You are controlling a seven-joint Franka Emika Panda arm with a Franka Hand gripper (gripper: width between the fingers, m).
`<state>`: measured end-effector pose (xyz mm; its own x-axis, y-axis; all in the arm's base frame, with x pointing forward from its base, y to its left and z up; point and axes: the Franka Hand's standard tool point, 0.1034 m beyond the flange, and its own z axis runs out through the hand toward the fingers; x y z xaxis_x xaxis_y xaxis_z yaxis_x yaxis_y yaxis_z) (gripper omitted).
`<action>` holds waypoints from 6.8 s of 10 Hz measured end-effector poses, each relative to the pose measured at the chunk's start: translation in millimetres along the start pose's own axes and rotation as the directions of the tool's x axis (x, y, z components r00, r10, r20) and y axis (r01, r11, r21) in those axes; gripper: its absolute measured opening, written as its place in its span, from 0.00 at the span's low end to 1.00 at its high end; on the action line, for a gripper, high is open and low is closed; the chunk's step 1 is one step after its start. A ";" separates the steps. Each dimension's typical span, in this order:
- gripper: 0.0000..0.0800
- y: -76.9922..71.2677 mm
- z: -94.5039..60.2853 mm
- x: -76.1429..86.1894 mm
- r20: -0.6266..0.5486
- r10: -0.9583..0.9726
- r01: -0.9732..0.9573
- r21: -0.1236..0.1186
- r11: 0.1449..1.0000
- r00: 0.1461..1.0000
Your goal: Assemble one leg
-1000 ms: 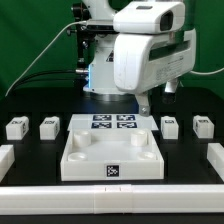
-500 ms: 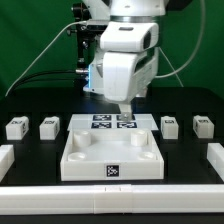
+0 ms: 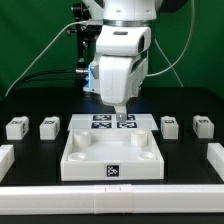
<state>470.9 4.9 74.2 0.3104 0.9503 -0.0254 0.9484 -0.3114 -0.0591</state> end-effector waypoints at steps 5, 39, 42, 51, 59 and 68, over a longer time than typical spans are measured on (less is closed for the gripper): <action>0.81 -17.9 18.3 -9.3 -0.003 -0.160 0.160 0.014 0.987 0.987; 0.09 -11.3 63.1 8.6 -0.033 -0.277 0.278 0.043 0.959 0.960; 0.09 0.1 62.7 33.6 -0.042 -0.258 0.259 0.033 0.965 0.965; 0.09 8.5 61.9 63.6 -0.054 -0.254 0.255 0.014 0.967 0.966; 0.80 8.9 51.8 69.8 -0.051 -0.180 0.181 0.001 0.984 0.982; 0.81 -19.7 19.2 66.9 -0.047 0.186 -0.187 -0.019 0.982 0.981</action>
Offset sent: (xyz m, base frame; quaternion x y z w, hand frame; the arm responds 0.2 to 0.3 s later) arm -0.0269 0.0013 -0.0234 -0.0203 0.0193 -0.1923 0.9809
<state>471.7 74.4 54.5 0.4843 0.8748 0.0115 0.8746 -0.4837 -0.0339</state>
